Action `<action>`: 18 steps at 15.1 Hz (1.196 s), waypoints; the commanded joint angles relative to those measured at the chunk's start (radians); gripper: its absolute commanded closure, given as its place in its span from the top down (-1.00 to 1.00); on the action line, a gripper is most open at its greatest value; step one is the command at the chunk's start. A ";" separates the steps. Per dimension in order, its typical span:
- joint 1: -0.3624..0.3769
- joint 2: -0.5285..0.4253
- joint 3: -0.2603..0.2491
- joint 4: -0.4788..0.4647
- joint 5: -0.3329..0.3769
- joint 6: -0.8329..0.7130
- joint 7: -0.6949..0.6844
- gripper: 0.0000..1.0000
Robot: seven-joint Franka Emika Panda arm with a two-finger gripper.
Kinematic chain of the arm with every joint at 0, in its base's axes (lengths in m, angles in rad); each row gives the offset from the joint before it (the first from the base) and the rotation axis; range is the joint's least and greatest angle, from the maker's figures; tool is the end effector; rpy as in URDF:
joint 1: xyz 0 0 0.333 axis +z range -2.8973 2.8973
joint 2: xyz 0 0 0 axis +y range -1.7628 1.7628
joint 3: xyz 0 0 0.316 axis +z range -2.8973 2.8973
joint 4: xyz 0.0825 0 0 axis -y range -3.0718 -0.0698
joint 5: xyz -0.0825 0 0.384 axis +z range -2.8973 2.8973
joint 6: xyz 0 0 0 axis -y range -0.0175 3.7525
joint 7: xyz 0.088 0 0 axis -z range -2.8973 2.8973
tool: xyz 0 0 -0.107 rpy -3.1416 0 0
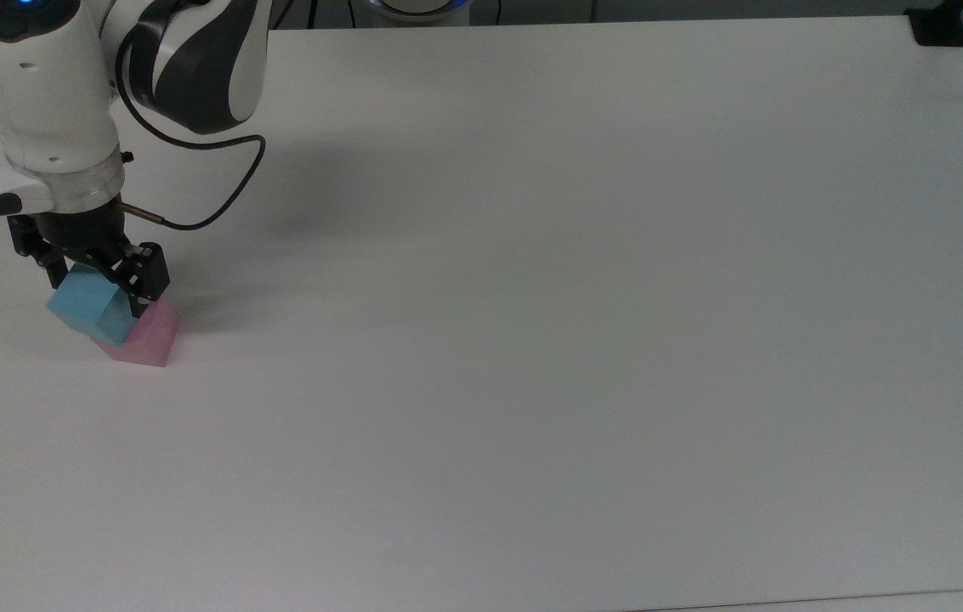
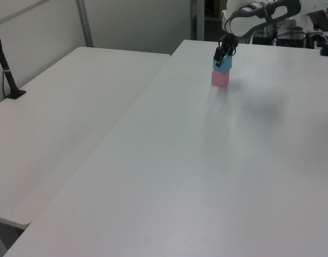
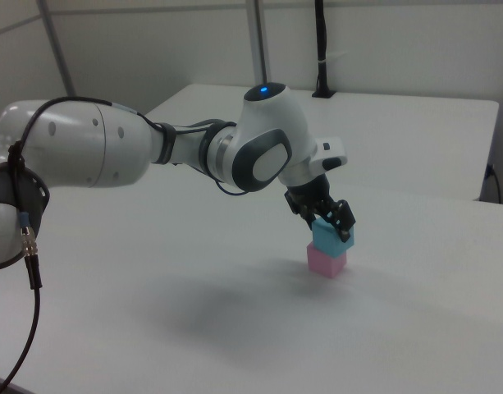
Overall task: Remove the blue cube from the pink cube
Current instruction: 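Lift the blue cube off the pink cube and carry it aside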
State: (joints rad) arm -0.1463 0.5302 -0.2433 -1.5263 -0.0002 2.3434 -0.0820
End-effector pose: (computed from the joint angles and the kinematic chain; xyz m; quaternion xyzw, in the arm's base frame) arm 0.6798 -0.2465 0.3888 0.9789 -0.1263 0.1323 0.0915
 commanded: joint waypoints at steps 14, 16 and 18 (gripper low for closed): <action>-0.001 -0.403 -0.071 -0.475 0.023 -0.185 -0.562 -0.21; -0.018 -0.395 -0.096 -0.492 0.023 -0.182 -0.605 -0.21; -0.018 -0.383 -0.119 -0.518 0.023 -0.173 -0.654 -0.17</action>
State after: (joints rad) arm -0.1590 0.1616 -0.3322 -1.9885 0.0029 2.1594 -0.6472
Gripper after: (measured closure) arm 0.410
